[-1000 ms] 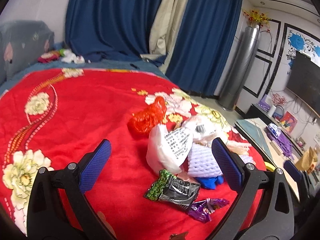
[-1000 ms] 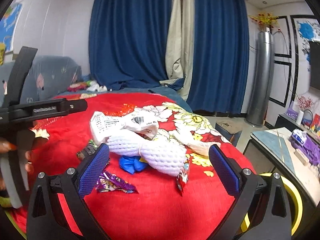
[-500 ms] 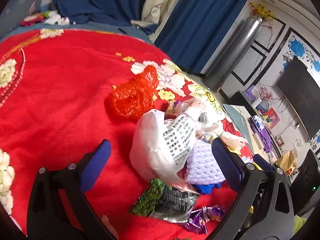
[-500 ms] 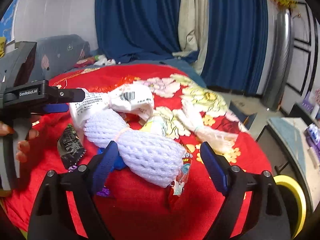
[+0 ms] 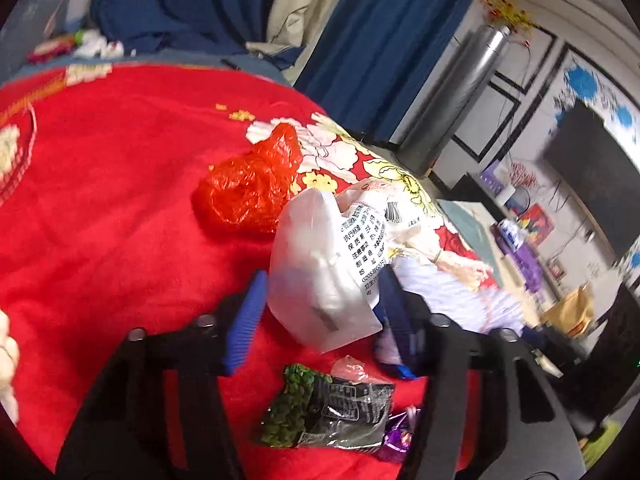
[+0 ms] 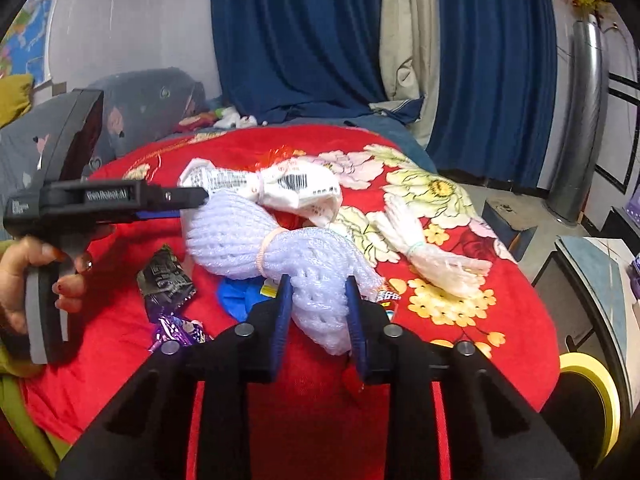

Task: Collect trash
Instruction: 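Close the left tool on the white plastic bag, then carry the mesh net and white bag in both tools over the bin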

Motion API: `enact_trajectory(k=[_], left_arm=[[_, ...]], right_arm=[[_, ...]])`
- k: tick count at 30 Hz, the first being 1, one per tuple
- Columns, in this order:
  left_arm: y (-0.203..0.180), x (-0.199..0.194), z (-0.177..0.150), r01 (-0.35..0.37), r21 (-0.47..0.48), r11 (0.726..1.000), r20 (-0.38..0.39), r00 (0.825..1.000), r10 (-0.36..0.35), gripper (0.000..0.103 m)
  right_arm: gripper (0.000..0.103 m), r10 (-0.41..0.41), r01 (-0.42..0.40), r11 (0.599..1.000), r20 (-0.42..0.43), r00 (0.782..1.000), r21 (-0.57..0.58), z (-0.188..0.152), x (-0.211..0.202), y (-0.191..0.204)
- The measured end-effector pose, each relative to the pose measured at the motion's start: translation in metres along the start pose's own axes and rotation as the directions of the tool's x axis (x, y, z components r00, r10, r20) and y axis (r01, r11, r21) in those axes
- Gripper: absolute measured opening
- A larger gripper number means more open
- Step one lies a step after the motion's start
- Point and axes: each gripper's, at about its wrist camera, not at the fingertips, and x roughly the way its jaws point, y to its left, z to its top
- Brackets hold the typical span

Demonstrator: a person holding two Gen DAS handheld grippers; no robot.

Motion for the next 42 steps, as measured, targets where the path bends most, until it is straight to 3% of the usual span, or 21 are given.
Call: enact_trajectory(k=[6,20,29,42], left_arm=[[-0.009,-0.014,0.002,-0.001,0.070,0.998,0.053,0.999,-0.003,0.023],[-0.034,-0.052,0.019,0.060,0.110,0.992,0.185,0.980,-0.080,0.015],[-0.078,-0.060,0.015,0.120,0.217,0.969,0.196,0.967,-0.163,0.015],[-0.147,-0.034,-0.014,0.201,0.335,0.921,0.115,0.961,-0.252,0.014]], right_arm=[[0.024,-0.009,0.003,0.997,0.089,0.996,0.076,0.007,-0.029,-0.010],[0.024,-0.127,0.091,0.962,0.128,0.984,0.256,0.000,-0.061,-0.057],[0.024,-0.199,0.148,0.945,0.153,0.968,0.292,-0.004,-0.085,-0.074],[0.024,-0.315,0.241,0.890,0.140,0.939,0.387,-0.027,-0.124,-0.120]])
